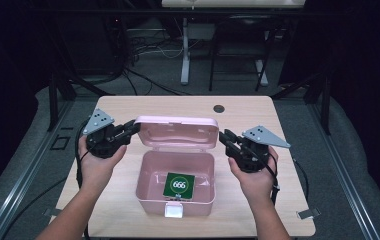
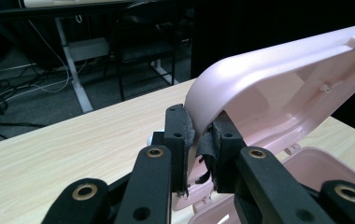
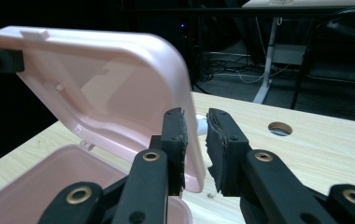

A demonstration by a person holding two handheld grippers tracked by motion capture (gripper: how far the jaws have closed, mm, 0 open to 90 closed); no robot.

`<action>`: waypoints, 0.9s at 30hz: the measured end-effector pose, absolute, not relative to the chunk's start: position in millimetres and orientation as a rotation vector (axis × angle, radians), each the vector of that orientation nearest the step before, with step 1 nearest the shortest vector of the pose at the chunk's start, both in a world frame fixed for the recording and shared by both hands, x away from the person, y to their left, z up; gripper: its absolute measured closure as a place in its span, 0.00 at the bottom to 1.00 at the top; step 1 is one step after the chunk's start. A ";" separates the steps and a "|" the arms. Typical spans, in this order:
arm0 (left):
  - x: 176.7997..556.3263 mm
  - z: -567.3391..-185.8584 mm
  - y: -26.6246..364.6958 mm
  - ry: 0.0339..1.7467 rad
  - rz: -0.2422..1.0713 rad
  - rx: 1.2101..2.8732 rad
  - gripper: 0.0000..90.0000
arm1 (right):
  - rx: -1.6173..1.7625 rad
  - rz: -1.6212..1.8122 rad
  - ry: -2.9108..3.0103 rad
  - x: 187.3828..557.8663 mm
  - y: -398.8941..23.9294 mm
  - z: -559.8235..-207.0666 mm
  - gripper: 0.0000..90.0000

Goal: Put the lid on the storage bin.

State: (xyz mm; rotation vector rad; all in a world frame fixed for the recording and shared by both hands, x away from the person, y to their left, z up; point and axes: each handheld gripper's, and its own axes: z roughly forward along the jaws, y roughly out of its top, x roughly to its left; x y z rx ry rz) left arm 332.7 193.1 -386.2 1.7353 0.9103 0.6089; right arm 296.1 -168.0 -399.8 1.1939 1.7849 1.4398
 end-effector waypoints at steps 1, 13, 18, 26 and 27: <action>332.6 -386.2 193.1 0.909 0.609 1.736 0.89 | 1.194 1.443 1.780 295.5 -169.6 -398.6 0.85; 322.6 -389.3 196.9 0.886 0.586 1.740 0.88 | 1.219 1.430 1.762 299.7 -174.7 -399.6 0.74; 316.2 -389.8 198.8 0.873 0.571 1.749 0.87 | 1.254 1.419 1.762 303.5 -178.2 -401.4 0.69; 309.7 -389.2 202.5 0.857 0.548 1.744 0.85 | 1.246 1.420 1.732 305.2 -179.3 -402.5 0.59; 309.2 -389.0 202.8 0.855 0.548 1.749 0.85 | 1.245 1.423 1.730 305.5 -179.8 -402.5 0.58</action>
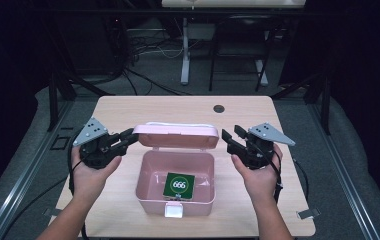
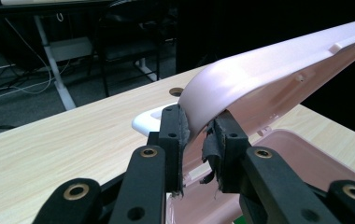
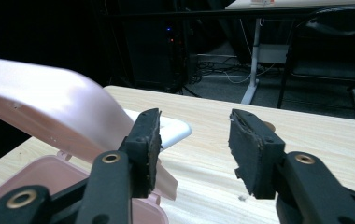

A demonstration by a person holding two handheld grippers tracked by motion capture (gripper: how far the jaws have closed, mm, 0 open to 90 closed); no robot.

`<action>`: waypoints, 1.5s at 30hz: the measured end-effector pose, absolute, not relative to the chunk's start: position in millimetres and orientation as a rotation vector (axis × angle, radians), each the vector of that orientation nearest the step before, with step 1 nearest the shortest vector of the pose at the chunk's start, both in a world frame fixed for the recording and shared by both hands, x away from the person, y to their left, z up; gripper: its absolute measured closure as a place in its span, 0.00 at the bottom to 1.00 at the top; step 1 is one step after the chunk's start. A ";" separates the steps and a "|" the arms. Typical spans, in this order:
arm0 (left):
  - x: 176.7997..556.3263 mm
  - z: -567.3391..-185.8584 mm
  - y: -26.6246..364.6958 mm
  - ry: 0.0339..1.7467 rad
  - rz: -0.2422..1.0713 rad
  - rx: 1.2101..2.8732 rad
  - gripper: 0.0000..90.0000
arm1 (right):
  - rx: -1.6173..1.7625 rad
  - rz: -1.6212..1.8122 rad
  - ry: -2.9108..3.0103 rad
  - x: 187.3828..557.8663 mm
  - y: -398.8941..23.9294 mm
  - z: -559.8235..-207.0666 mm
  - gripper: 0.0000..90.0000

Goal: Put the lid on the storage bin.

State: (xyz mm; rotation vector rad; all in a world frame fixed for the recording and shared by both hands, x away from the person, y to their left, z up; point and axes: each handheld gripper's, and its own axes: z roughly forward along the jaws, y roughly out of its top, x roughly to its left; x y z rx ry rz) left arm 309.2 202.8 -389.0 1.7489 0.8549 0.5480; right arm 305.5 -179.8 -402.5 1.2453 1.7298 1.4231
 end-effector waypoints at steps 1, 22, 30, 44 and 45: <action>308.4 -389.0 202.8 0.854 0.549 1.752 0.85 | 1.246 1.425 1.728 305.7 -180.1 -402.6 0.58; 291.7 -396.0 206.3 0.821 0.513 1.774 0.75 | 1.236 1.411 1.705 308.6 -181.8 -404.0 0.49; 285.8 -397.1 208.4 0.807 0.513 1.780 0.73 | 1.242 1.408 1.707 309.1 -183.1 -404.3 0.48; 272.0 -407.8 212.7 0.800 0.502 1.800 0.69 | 1.228 1.416 1.734 309.7 -180.8 -404.8 0.48; 271.2 -408.8 213.2 0.800 0.500 1.802 0.68 | 1.228 1.416 1.735 309.8 -180.7 -404.8 0.48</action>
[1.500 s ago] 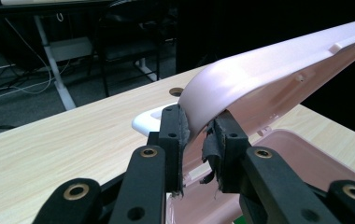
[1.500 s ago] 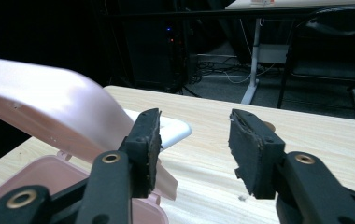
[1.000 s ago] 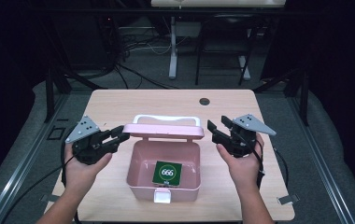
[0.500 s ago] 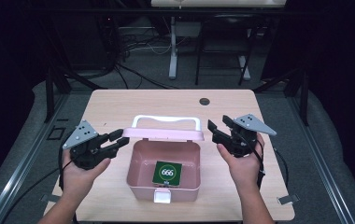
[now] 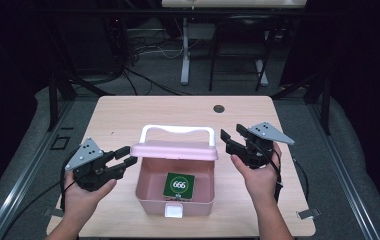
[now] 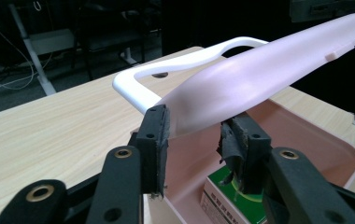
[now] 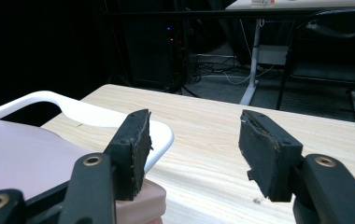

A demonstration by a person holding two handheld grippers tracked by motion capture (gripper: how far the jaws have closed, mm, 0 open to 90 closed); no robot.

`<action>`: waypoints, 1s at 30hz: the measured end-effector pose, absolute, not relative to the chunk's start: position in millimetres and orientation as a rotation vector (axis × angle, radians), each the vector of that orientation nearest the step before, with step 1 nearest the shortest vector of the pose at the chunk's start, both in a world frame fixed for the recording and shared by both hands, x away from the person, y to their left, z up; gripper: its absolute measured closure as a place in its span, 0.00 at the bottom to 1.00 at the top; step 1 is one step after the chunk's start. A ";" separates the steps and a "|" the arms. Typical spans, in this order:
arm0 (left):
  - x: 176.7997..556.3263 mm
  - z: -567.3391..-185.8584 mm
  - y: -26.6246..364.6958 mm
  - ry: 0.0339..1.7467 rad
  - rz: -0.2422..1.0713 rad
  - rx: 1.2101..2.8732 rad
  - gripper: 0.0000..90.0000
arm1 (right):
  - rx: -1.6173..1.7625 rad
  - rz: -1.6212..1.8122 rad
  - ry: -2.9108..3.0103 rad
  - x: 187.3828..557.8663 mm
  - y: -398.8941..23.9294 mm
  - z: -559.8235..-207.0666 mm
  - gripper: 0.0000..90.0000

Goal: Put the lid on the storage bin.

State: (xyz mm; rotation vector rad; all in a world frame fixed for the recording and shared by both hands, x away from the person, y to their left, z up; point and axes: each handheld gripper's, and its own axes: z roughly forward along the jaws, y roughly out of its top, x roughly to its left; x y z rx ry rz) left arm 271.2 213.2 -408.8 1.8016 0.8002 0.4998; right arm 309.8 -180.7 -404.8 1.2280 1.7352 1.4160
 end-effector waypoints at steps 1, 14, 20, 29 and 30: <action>270.7 -409.2 213.4 0.801 0.499 1.802 0.67 | 1.226 1.416 1.736 309.9 -180.5 -404.9 0.48; 265.3 -415.3 216.1 0.803 0.481 1.801 0.61 | 1.235 1.400 1.773 312.1 -177.4 -406.9 0.45; 261.7 -417.2 216.3 0.800 0.477 1.807 0.61 | 1.244 1.407 1.777 312.3 -177.6 -407.1 0.45; 256.7 -422.9 217.1 0.799 0.468 1.811 0.57 | 1.228 1.380 1.782 311.8 -174.3 -407.7 0.43; 255.8 -423.7 217.5 0.802 0.465 1.812 0.57 | 1.226 1.380 1.782 311.8 -174.0 -407.7 0.43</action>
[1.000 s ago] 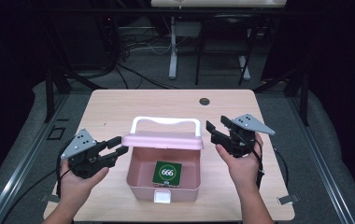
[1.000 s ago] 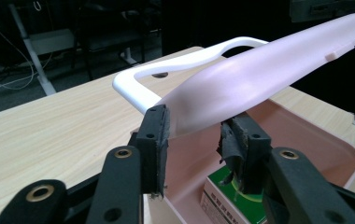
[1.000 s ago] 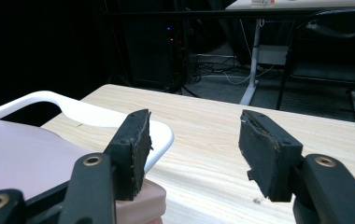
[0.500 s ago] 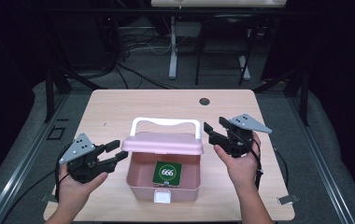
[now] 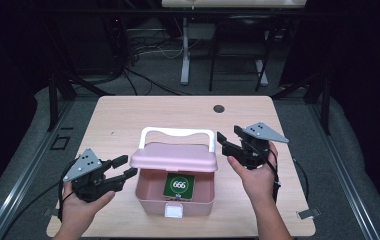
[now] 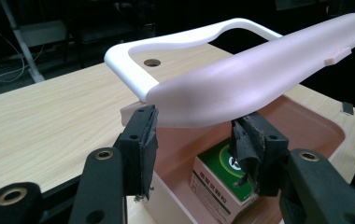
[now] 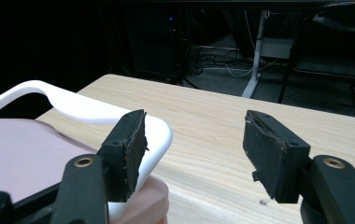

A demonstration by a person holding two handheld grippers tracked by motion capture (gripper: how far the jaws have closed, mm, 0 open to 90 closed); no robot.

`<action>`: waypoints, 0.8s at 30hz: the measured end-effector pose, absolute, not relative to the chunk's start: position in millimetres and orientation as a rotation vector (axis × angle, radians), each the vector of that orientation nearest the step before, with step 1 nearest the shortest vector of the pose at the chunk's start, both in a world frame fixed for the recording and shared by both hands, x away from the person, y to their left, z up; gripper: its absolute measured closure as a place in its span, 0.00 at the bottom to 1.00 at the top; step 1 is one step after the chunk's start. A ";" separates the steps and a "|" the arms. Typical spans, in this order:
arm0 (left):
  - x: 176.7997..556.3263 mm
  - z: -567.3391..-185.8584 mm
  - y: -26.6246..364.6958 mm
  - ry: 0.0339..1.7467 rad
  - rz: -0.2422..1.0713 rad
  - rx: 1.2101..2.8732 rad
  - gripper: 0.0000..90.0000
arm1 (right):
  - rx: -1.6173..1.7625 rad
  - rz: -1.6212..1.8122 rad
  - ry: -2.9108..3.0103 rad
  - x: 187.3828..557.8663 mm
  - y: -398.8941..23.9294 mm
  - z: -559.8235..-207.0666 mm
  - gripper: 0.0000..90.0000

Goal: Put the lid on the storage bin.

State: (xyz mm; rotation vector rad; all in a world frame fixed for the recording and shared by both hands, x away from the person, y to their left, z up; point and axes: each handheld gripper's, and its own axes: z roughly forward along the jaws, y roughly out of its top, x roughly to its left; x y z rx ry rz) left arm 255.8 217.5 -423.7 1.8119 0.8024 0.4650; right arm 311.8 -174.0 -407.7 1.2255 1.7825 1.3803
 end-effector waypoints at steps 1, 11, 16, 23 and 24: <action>255.2 -424.3 217.9 0.801 0.463 1.812 0.57 | 1.224 1.380 1.784 311.8 -173.6 -407.9 0.43; 249.1 -428.0 220.0 0.804 0.462 1.820 0.57 | 1.222 1.378 1.780 311.4 -173.8 -407.6 0.43; 245.6 -429.2 221.7 0.803 0.458 1.819 0.57 | 1.219 1.381 1.779 311.3 -174.1 -407.5 0.43; 242.4 -435.1 222.5 0.808 0.446 1.816 0.57 | 1.220 1.380 1.782 311.4 -173.7 -407.7 0.43; 242.2 -435.8 222.6 0.807 0.444 1.816 0.57 | 1.221 1.380 1.782 311.4 -173.7 -407.7 0.43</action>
